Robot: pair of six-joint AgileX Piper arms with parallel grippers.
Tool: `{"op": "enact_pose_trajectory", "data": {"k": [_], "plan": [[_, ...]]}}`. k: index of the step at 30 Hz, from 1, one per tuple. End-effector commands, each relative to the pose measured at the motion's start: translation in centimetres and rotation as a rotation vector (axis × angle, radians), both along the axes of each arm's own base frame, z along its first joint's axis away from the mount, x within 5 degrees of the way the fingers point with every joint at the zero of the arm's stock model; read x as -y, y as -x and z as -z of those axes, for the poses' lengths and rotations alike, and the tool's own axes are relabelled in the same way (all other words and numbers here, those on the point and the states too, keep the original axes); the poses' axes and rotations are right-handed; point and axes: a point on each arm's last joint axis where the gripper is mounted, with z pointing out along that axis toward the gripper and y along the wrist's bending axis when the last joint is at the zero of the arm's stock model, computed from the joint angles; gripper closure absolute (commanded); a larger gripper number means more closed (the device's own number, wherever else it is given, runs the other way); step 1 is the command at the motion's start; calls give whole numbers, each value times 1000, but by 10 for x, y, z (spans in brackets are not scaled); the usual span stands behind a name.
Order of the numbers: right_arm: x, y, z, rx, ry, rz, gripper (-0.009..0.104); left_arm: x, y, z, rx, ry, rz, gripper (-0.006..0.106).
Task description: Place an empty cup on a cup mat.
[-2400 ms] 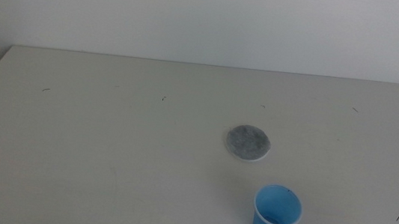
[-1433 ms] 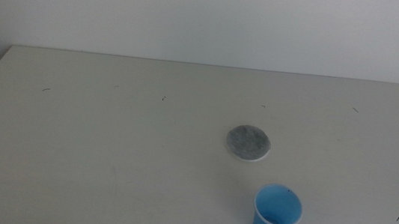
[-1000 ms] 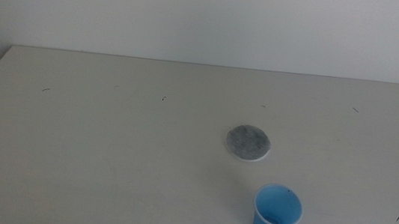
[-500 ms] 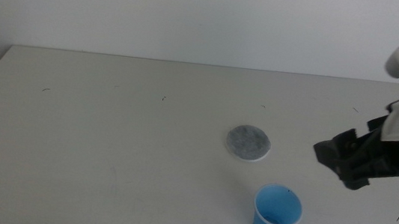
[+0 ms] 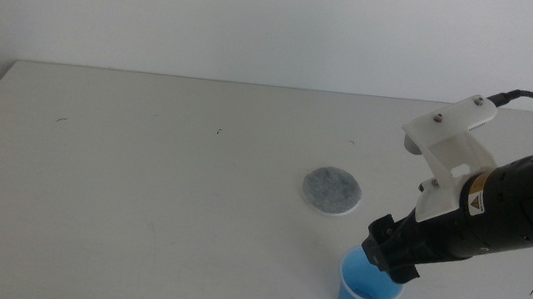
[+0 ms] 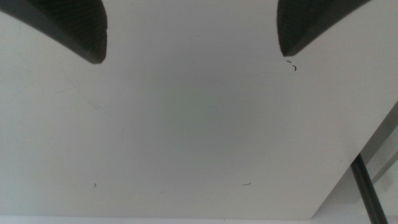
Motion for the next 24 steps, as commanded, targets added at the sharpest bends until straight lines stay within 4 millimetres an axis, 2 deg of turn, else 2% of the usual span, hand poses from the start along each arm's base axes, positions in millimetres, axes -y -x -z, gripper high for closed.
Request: {"op": "enact_pose_trajectory", "data": {"k": [1,8,13,20,24], "plan": [[-2,-4,-19,93,-51,3,1,0,-1,-8,75,15,0,-5],[2,-11,-9,22,-92,158,1,0,-1,-8,75,15,0,-5],[3,-18,5,-33,-66,230,2,0,-1,-8,75,15,0,-5],[-2,-25,28,-114,-13,255,10,0,-1,-8,75,15,0,-5],[-4,-28,38,-141,8,258,18,0,-1,-8,75,15,0,-5]]}}
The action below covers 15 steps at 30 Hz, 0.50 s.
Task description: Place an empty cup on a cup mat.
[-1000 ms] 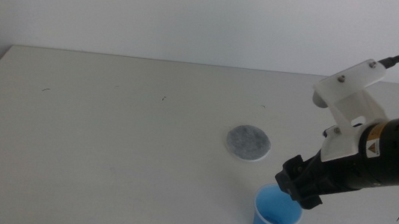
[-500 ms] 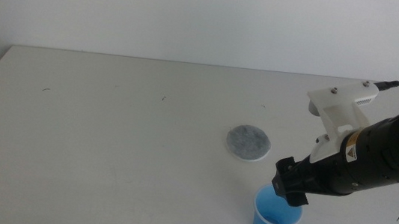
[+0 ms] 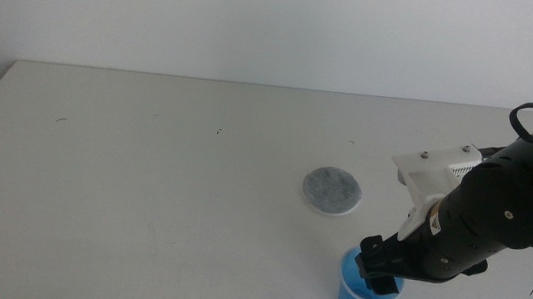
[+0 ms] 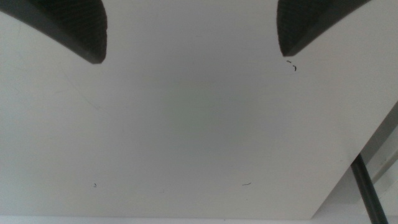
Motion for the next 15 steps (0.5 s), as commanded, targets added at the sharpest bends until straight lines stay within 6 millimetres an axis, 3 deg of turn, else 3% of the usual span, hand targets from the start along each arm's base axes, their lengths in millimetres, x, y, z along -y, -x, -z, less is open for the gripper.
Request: {"op": "enact_pose_trajectory", "data": {"k": [1,6,15], "plan": [[0,-6,-15,63,-29,2,20,0,-1,-8,75,15,0,-5],[-3,-8,-6,30,-25,11,36,0,-1,-8,75,15,0,-5],[-4,-7,-3,6,-39,25,76,0,-1,-8,75,15,0,-5]]}}
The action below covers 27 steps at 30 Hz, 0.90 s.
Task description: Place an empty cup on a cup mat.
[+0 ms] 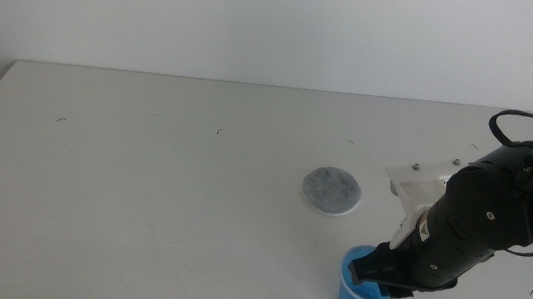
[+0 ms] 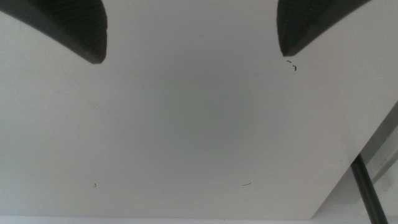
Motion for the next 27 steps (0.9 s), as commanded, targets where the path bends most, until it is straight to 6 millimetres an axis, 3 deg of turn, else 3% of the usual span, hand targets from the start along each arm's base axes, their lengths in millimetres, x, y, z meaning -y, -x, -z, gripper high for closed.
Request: {"op": "enact_pose_trajectory", "data": {"k": [1,4,14,19,27], "plan": [[0,-5,-19,69,-35,5,81,0,-1,-8,75,15,0,-5],[1,-3,-20,58,-27,5,96,0,-1,-8,75,15,0,-5],[-3,-9,-73,152,-105,41,96,0,-1,-8,75,15,0,-5],[-15,-31,-102,217,-132,43,96,0,-1,-8,75,15,0,-5],[-31,-80,-116,228,-130,73,96,0,-1,-8,75,15,0,-5]]}}
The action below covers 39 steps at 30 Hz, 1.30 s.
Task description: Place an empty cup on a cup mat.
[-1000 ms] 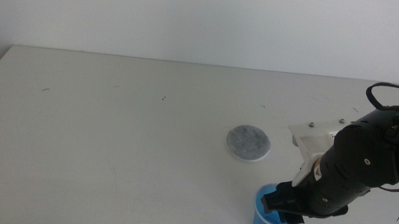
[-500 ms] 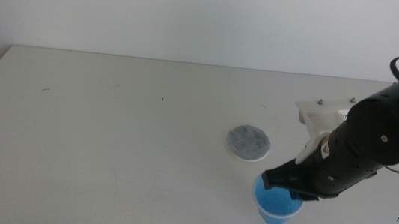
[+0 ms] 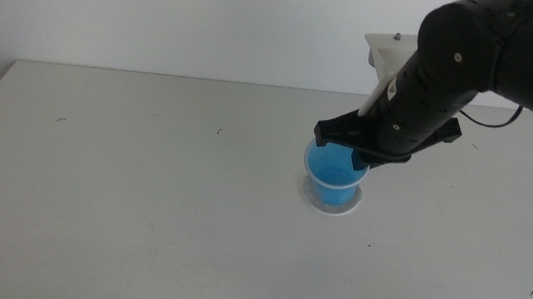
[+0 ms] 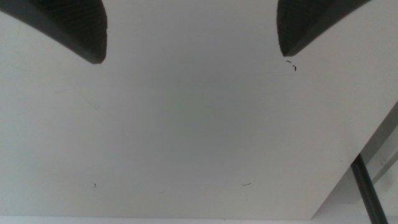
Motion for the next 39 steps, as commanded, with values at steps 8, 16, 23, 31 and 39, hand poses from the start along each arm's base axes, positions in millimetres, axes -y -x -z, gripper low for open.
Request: {"op": "enact_pose_trajectory", "data": {"k": [8,16,23,31,39], "plan": [[5,-56,-14,75,-20,50,96,0,-1,-8,75,15,0,-5],[-1,-84,15,50,-2,24,96,0,-1,-8,75,15,0,-5],[0,-93,38,19,39,28,96,0,-1,-8,75,15,0,-5],[3,-94,38,32,71,24,94,0,-1,-8,75,15,0,-5],[3,-93,38,25,73,25,58,0,-1,-8,75,15,0,-5]]}}
